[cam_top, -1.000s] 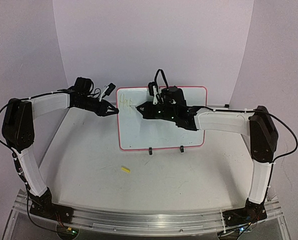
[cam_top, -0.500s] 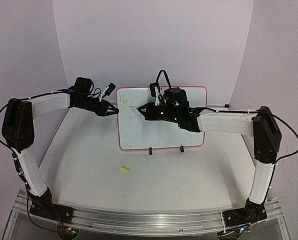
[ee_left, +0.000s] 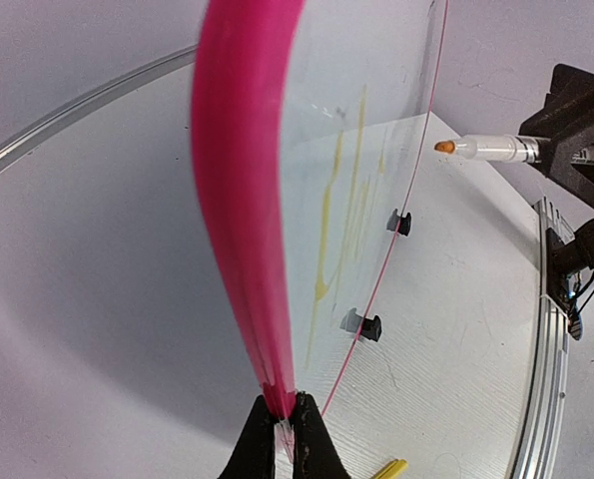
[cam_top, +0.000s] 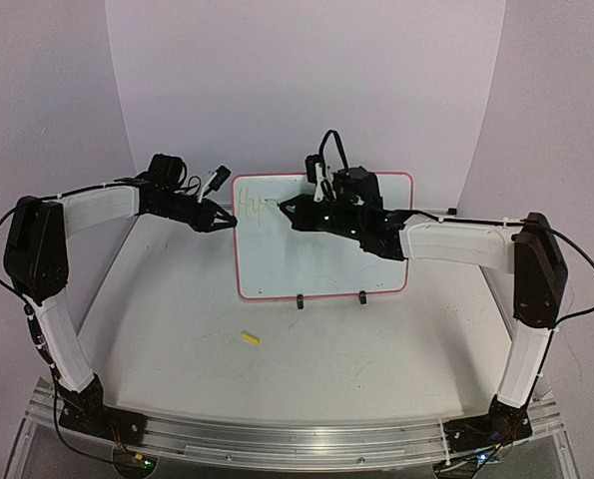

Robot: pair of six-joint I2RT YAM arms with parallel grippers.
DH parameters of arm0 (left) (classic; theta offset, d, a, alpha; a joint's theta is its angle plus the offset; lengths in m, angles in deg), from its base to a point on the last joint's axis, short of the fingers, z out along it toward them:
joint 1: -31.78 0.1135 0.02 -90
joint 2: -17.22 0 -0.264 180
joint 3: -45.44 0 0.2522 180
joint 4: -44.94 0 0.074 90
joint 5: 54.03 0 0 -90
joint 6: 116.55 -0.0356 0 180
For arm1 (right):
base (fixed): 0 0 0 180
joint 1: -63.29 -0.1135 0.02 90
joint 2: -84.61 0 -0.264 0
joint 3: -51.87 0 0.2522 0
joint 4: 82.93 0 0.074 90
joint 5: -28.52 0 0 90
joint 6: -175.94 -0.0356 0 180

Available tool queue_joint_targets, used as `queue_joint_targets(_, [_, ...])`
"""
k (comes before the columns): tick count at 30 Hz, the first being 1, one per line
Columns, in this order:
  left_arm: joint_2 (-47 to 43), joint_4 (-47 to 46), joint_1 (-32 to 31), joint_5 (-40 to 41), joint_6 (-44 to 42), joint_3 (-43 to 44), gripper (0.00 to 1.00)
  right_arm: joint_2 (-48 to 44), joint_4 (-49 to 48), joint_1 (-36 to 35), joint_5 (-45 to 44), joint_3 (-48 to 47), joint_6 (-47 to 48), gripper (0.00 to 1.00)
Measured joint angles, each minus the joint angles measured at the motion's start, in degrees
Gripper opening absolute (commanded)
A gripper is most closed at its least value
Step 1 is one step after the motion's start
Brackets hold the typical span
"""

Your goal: Write a sentence on the whiteboard

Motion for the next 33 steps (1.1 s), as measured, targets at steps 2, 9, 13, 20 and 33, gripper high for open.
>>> queue_joint_targets(2, [0.00,0.00,0.00,0.00,-0.02,0.00,0.00,0.19,0.45,0.05,-0.43,-0.52,-0.02,0.00])
queue_joint_targets(9, [0.00,0.00,0.00,0.00,-0.02,0.00,0.00,0.32,1.71,0.18,-2.38,-0.70,-0.03,0.00])
queue_joint_targets(13, [0.00,0.00,0.00,0.00,-0.02,0.00,0.00,0.34,2.27,0.28,-2.80,-0.70,-0.03,0.00])
queue_joint_targets(20, [0.00,0.00,0.00,0.01,-0.03,0.00,0.00,0.35,3.07,0.29,-2.28,-0.43,-0.04,0.00])
queue_joint_targets(33, [0.00,0.00,-0.04,0.02,-0.02,0.00,0.00,0.48,4.58,0.29,1.18,3.65,-0.31,0.00])
